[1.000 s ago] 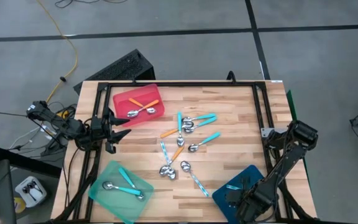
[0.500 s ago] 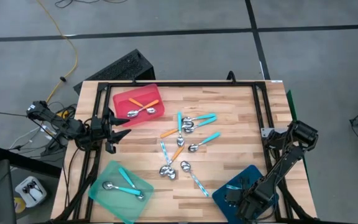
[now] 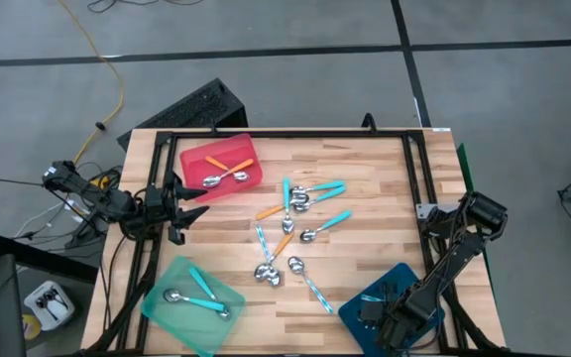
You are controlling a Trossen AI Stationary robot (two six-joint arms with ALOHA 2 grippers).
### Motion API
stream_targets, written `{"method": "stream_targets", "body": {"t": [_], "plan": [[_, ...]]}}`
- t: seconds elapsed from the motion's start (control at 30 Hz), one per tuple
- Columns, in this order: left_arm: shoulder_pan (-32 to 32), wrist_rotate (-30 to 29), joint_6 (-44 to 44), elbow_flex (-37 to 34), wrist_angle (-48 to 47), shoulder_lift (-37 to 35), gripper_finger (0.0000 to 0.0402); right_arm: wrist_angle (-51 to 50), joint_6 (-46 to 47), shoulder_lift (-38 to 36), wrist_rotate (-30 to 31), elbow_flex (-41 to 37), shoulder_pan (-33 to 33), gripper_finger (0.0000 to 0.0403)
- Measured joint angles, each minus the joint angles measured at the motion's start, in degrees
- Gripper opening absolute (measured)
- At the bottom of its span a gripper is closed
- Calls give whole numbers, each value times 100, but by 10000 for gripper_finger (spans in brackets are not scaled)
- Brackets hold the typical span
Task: Sort silverware by color (type)
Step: Put the blue patterned spoon into the blue bin
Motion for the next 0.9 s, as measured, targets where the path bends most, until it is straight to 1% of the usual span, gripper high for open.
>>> {"method": "stream_targets", "body": {"t": [0.2,0.4,0.9], "plan": [[0,0,2,-1,-2,0,190,-4,0,0,-15,-2,0,44],[0,0,2,-1,-4,-1,190,-9,-7,0,97,-4,0,44],[2,0,4,-1,-4,-1,190,81,-7,-7,146,-79,2,44]]}}
